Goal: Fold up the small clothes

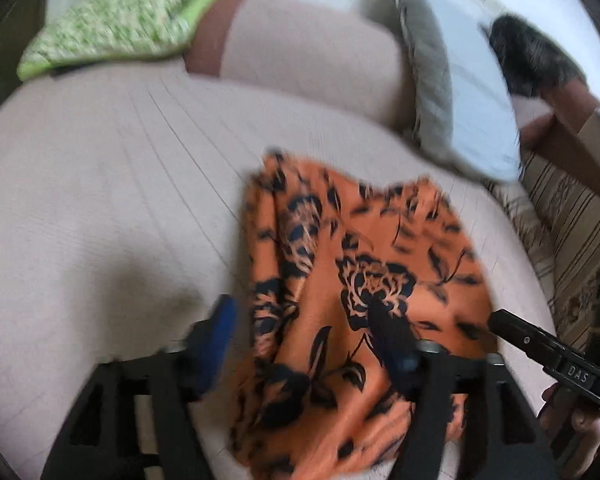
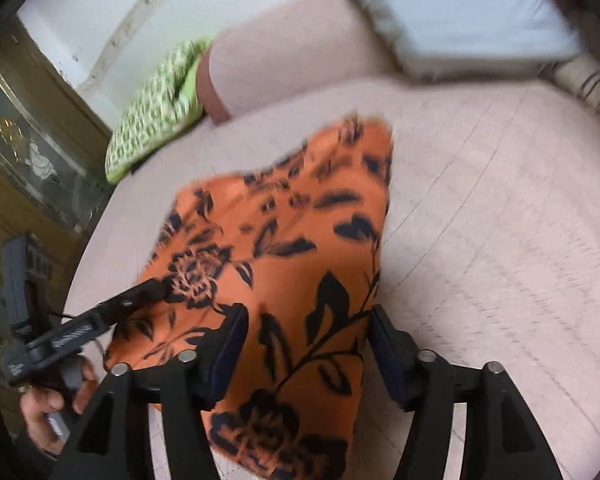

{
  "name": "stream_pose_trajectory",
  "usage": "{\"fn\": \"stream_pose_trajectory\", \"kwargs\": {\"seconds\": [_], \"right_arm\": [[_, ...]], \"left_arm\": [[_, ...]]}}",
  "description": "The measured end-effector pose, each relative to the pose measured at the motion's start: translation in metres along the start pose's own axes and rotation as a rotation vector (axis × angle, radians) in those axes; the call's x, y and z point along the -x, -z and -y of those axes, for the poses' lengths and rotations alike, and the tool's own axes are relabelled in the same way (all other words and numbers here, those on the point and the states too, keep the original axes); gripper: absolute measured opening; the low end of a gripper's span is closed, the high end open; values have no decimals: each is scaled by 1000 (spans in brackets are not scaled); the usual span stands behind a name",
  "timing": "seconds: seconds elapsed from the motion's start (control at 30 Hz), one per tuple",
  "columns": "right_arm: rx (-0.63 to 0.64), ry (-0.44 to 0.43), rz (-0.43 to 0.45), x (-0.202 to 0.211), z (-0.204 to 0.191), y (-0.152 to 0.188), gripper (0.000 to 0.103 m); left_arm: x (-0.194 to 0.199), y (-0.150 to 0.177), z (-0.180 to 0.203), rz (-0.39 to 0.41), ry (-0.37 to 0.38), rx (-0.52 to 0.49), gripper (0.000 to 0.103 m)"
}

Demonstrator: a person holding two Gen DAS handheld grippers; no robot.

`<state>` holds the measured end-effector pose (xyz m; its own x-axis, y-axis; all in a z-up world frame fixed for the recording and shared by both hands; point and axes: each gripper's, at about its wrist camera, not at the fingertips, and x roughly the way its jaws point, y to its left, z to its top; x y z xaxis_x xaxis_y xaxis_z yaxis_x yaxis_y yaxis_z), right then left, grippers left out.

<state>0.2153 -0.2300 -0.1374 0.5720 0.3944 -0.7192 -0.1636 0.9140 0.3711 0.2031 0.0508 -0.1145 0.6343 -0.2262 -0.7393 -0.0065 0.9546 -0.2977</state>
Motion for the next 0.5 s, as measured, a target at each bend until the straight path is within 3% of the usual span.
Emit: {"fn": "stream_pose_trajectory", "kwargs": {"seconds": [0.07, 0.17, 0.2, 0.27, 0.3, 0.33, 0.4, 0.5], "right_arm": [[-9, 30, 77, 25, -7, 10, 65], [31, -56, 110, 37, -35, 25, 66], [35, -121, 78, 31, -42, 33, 69], [23, -164, -9, 7, -42, 43, 75], [-20, -133, -102, -15, -32, 52, 75], [-74, -117, -157, -25, -24, 57, 74], [-105, -121, -99, -4, -27, 54, 73], [29, -22, 26, 50, -54, 50, 74]], "left_arm": [[24, 9, -6, 77, 6, -12, 82], [29, 30, -10, 86, -17, -66, 86], [23, 38, -10, 60, -37, -79, 86], [-3, 52, -14, -62, -92, -87, 86], [-21, 60, -18, -164, -125, -89, 86], [-23, 63, -20, -181, -112, -79, 86], [-3, 66, -22, -139, -110, -56, 86], [47, 65, -8, -13, -119, -99, 86]]}}
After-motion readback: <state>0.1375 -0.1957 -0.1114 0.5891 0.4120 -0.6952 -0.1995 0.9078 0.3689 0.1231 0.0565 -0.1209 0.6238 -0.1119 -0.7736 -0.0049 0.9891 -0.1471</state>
